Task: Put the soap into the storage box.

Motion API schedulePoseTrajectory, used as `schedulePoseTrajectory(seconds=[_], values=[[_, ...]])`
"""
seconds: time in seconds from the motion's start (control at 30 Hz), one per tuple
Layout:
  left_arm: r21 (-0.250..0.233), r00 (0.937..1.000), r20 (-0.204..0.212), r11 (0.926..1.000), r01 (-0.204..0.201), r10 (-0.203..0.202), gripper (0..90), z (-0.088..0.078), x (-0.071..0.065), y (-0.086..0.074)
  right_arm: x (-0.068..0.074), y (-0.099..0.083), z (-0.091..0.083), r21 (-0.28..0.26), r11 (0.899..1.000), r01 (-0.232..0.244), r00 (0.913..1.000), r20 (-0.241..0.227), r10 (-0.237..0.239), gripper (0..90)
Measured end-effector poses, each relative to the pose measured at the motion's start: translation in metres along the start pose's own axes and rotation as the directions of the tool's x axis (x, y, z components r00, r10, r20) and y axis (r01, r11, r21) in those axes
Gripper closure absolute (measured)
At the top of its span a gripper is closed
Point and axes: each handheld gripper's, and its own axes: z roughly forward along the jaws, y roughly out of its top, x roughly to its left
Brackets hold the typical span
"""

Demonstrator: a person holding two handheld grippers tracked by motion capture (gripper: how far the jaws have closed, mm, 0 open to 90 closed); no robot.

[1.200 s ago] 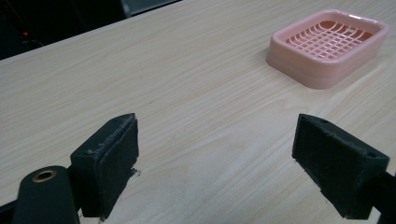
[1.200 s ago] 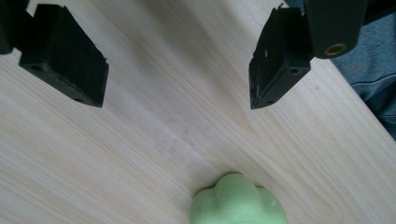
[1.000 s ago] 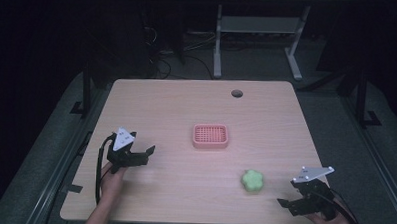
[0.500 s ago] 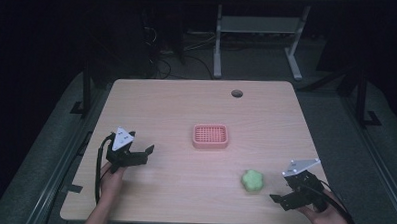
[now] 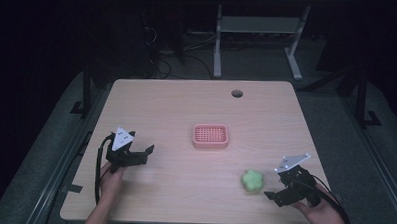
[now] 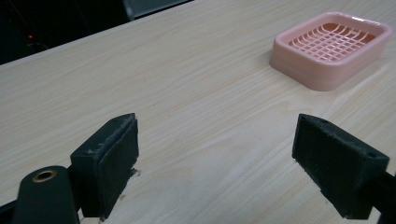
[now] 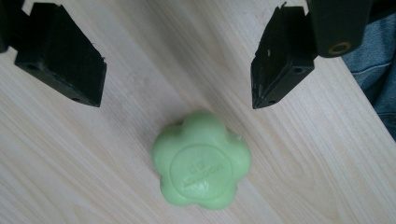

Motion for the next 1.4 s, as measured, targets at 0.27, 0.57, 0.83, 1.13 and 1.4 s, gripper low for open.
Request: schedulePoseTrajectory(seconds=[0.27,0.57,0.83,1.13,1.4], values=[[0.000,1.0000,0.004,1.0000,0.007,-0.007,14.3,0.000,0.000,0.000,0.005,0.017,0.009,0.033,0.999,0.040,0.9991,-0.011,-0.040,17.6],[0.000,1.0000,0.005,1.0000,0.004,-0.004,14.3,0.000,0.000,0.000,0.009,0.028,0.018,0.052,0.997,0.054,0.9983,-0.025,-0.053,17.4],[-0.001,1.0000,0.006,1.0000,-0.001,0.001,14.3,0.000,0.000,0.000,0.010,0.036,0.025,0.077,0.995,0.063,0.9978,-0.027,-0.061,16.7],[-0.006,1.0000,0.004,1.0000,0.004,-0.004,14.3,0.000,0.000,0.000,0.012,0.047,0.035,0.111,0.989,0.093,0.9956,-0.025,-0.091,15.3],[-0.008,1.0000,0.003,1.0000,0.003,-0.003,14.3,0.000,0.000,0.000,0.014,0.052,0.042,0.138,0.984,0.109,0.9940,-0.030,-0.105,14.3]])
